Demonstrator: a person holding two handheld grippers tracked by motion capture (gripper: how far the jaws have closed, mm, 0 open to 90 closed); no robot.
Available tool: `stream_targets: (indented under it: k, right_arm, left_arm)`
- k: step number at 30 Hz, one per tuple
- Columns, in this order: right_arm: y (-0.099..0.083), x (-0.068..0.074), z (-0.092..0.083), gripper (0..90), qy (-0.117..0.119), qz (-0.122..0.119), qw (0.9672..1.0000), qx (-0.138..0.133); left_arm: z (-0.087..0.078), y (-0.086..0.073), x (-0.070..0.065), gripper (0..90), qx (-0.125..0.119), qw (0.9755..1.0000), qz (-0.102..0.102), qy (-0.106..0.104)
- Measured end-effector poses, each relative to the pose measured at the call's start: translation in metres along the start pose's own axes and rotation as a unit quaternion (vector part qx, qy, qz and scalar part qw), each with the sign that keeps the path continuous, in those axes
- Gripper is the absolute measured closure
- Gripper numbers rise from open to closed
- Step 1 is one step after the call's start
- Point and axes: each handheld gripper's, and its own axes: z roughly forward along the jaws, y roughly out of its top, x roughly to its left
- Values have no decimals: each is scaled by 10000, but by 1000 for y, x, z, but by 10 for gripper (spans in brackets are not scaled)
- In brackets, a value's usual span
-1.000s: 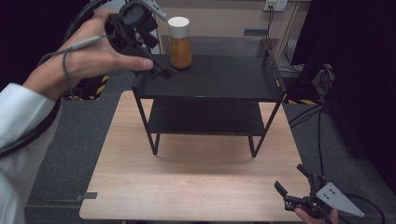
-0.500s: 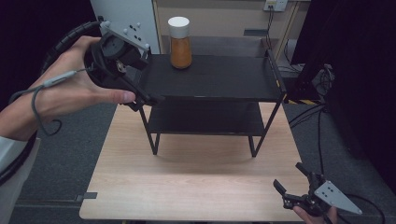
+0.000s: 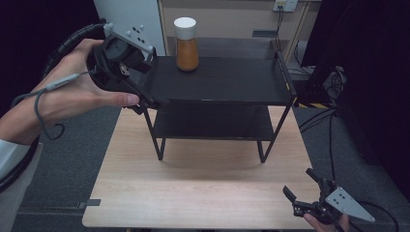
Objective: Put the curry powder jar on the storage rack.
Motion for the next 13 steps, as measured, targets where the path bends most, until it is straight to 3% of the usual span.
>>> stream_targets:
  k: [13]
  right_arm:
    - [0,0,0,30,16,-12,10000,-2]
  left_arm:
    - [-1,0,0,53,39,10000,-5,52]
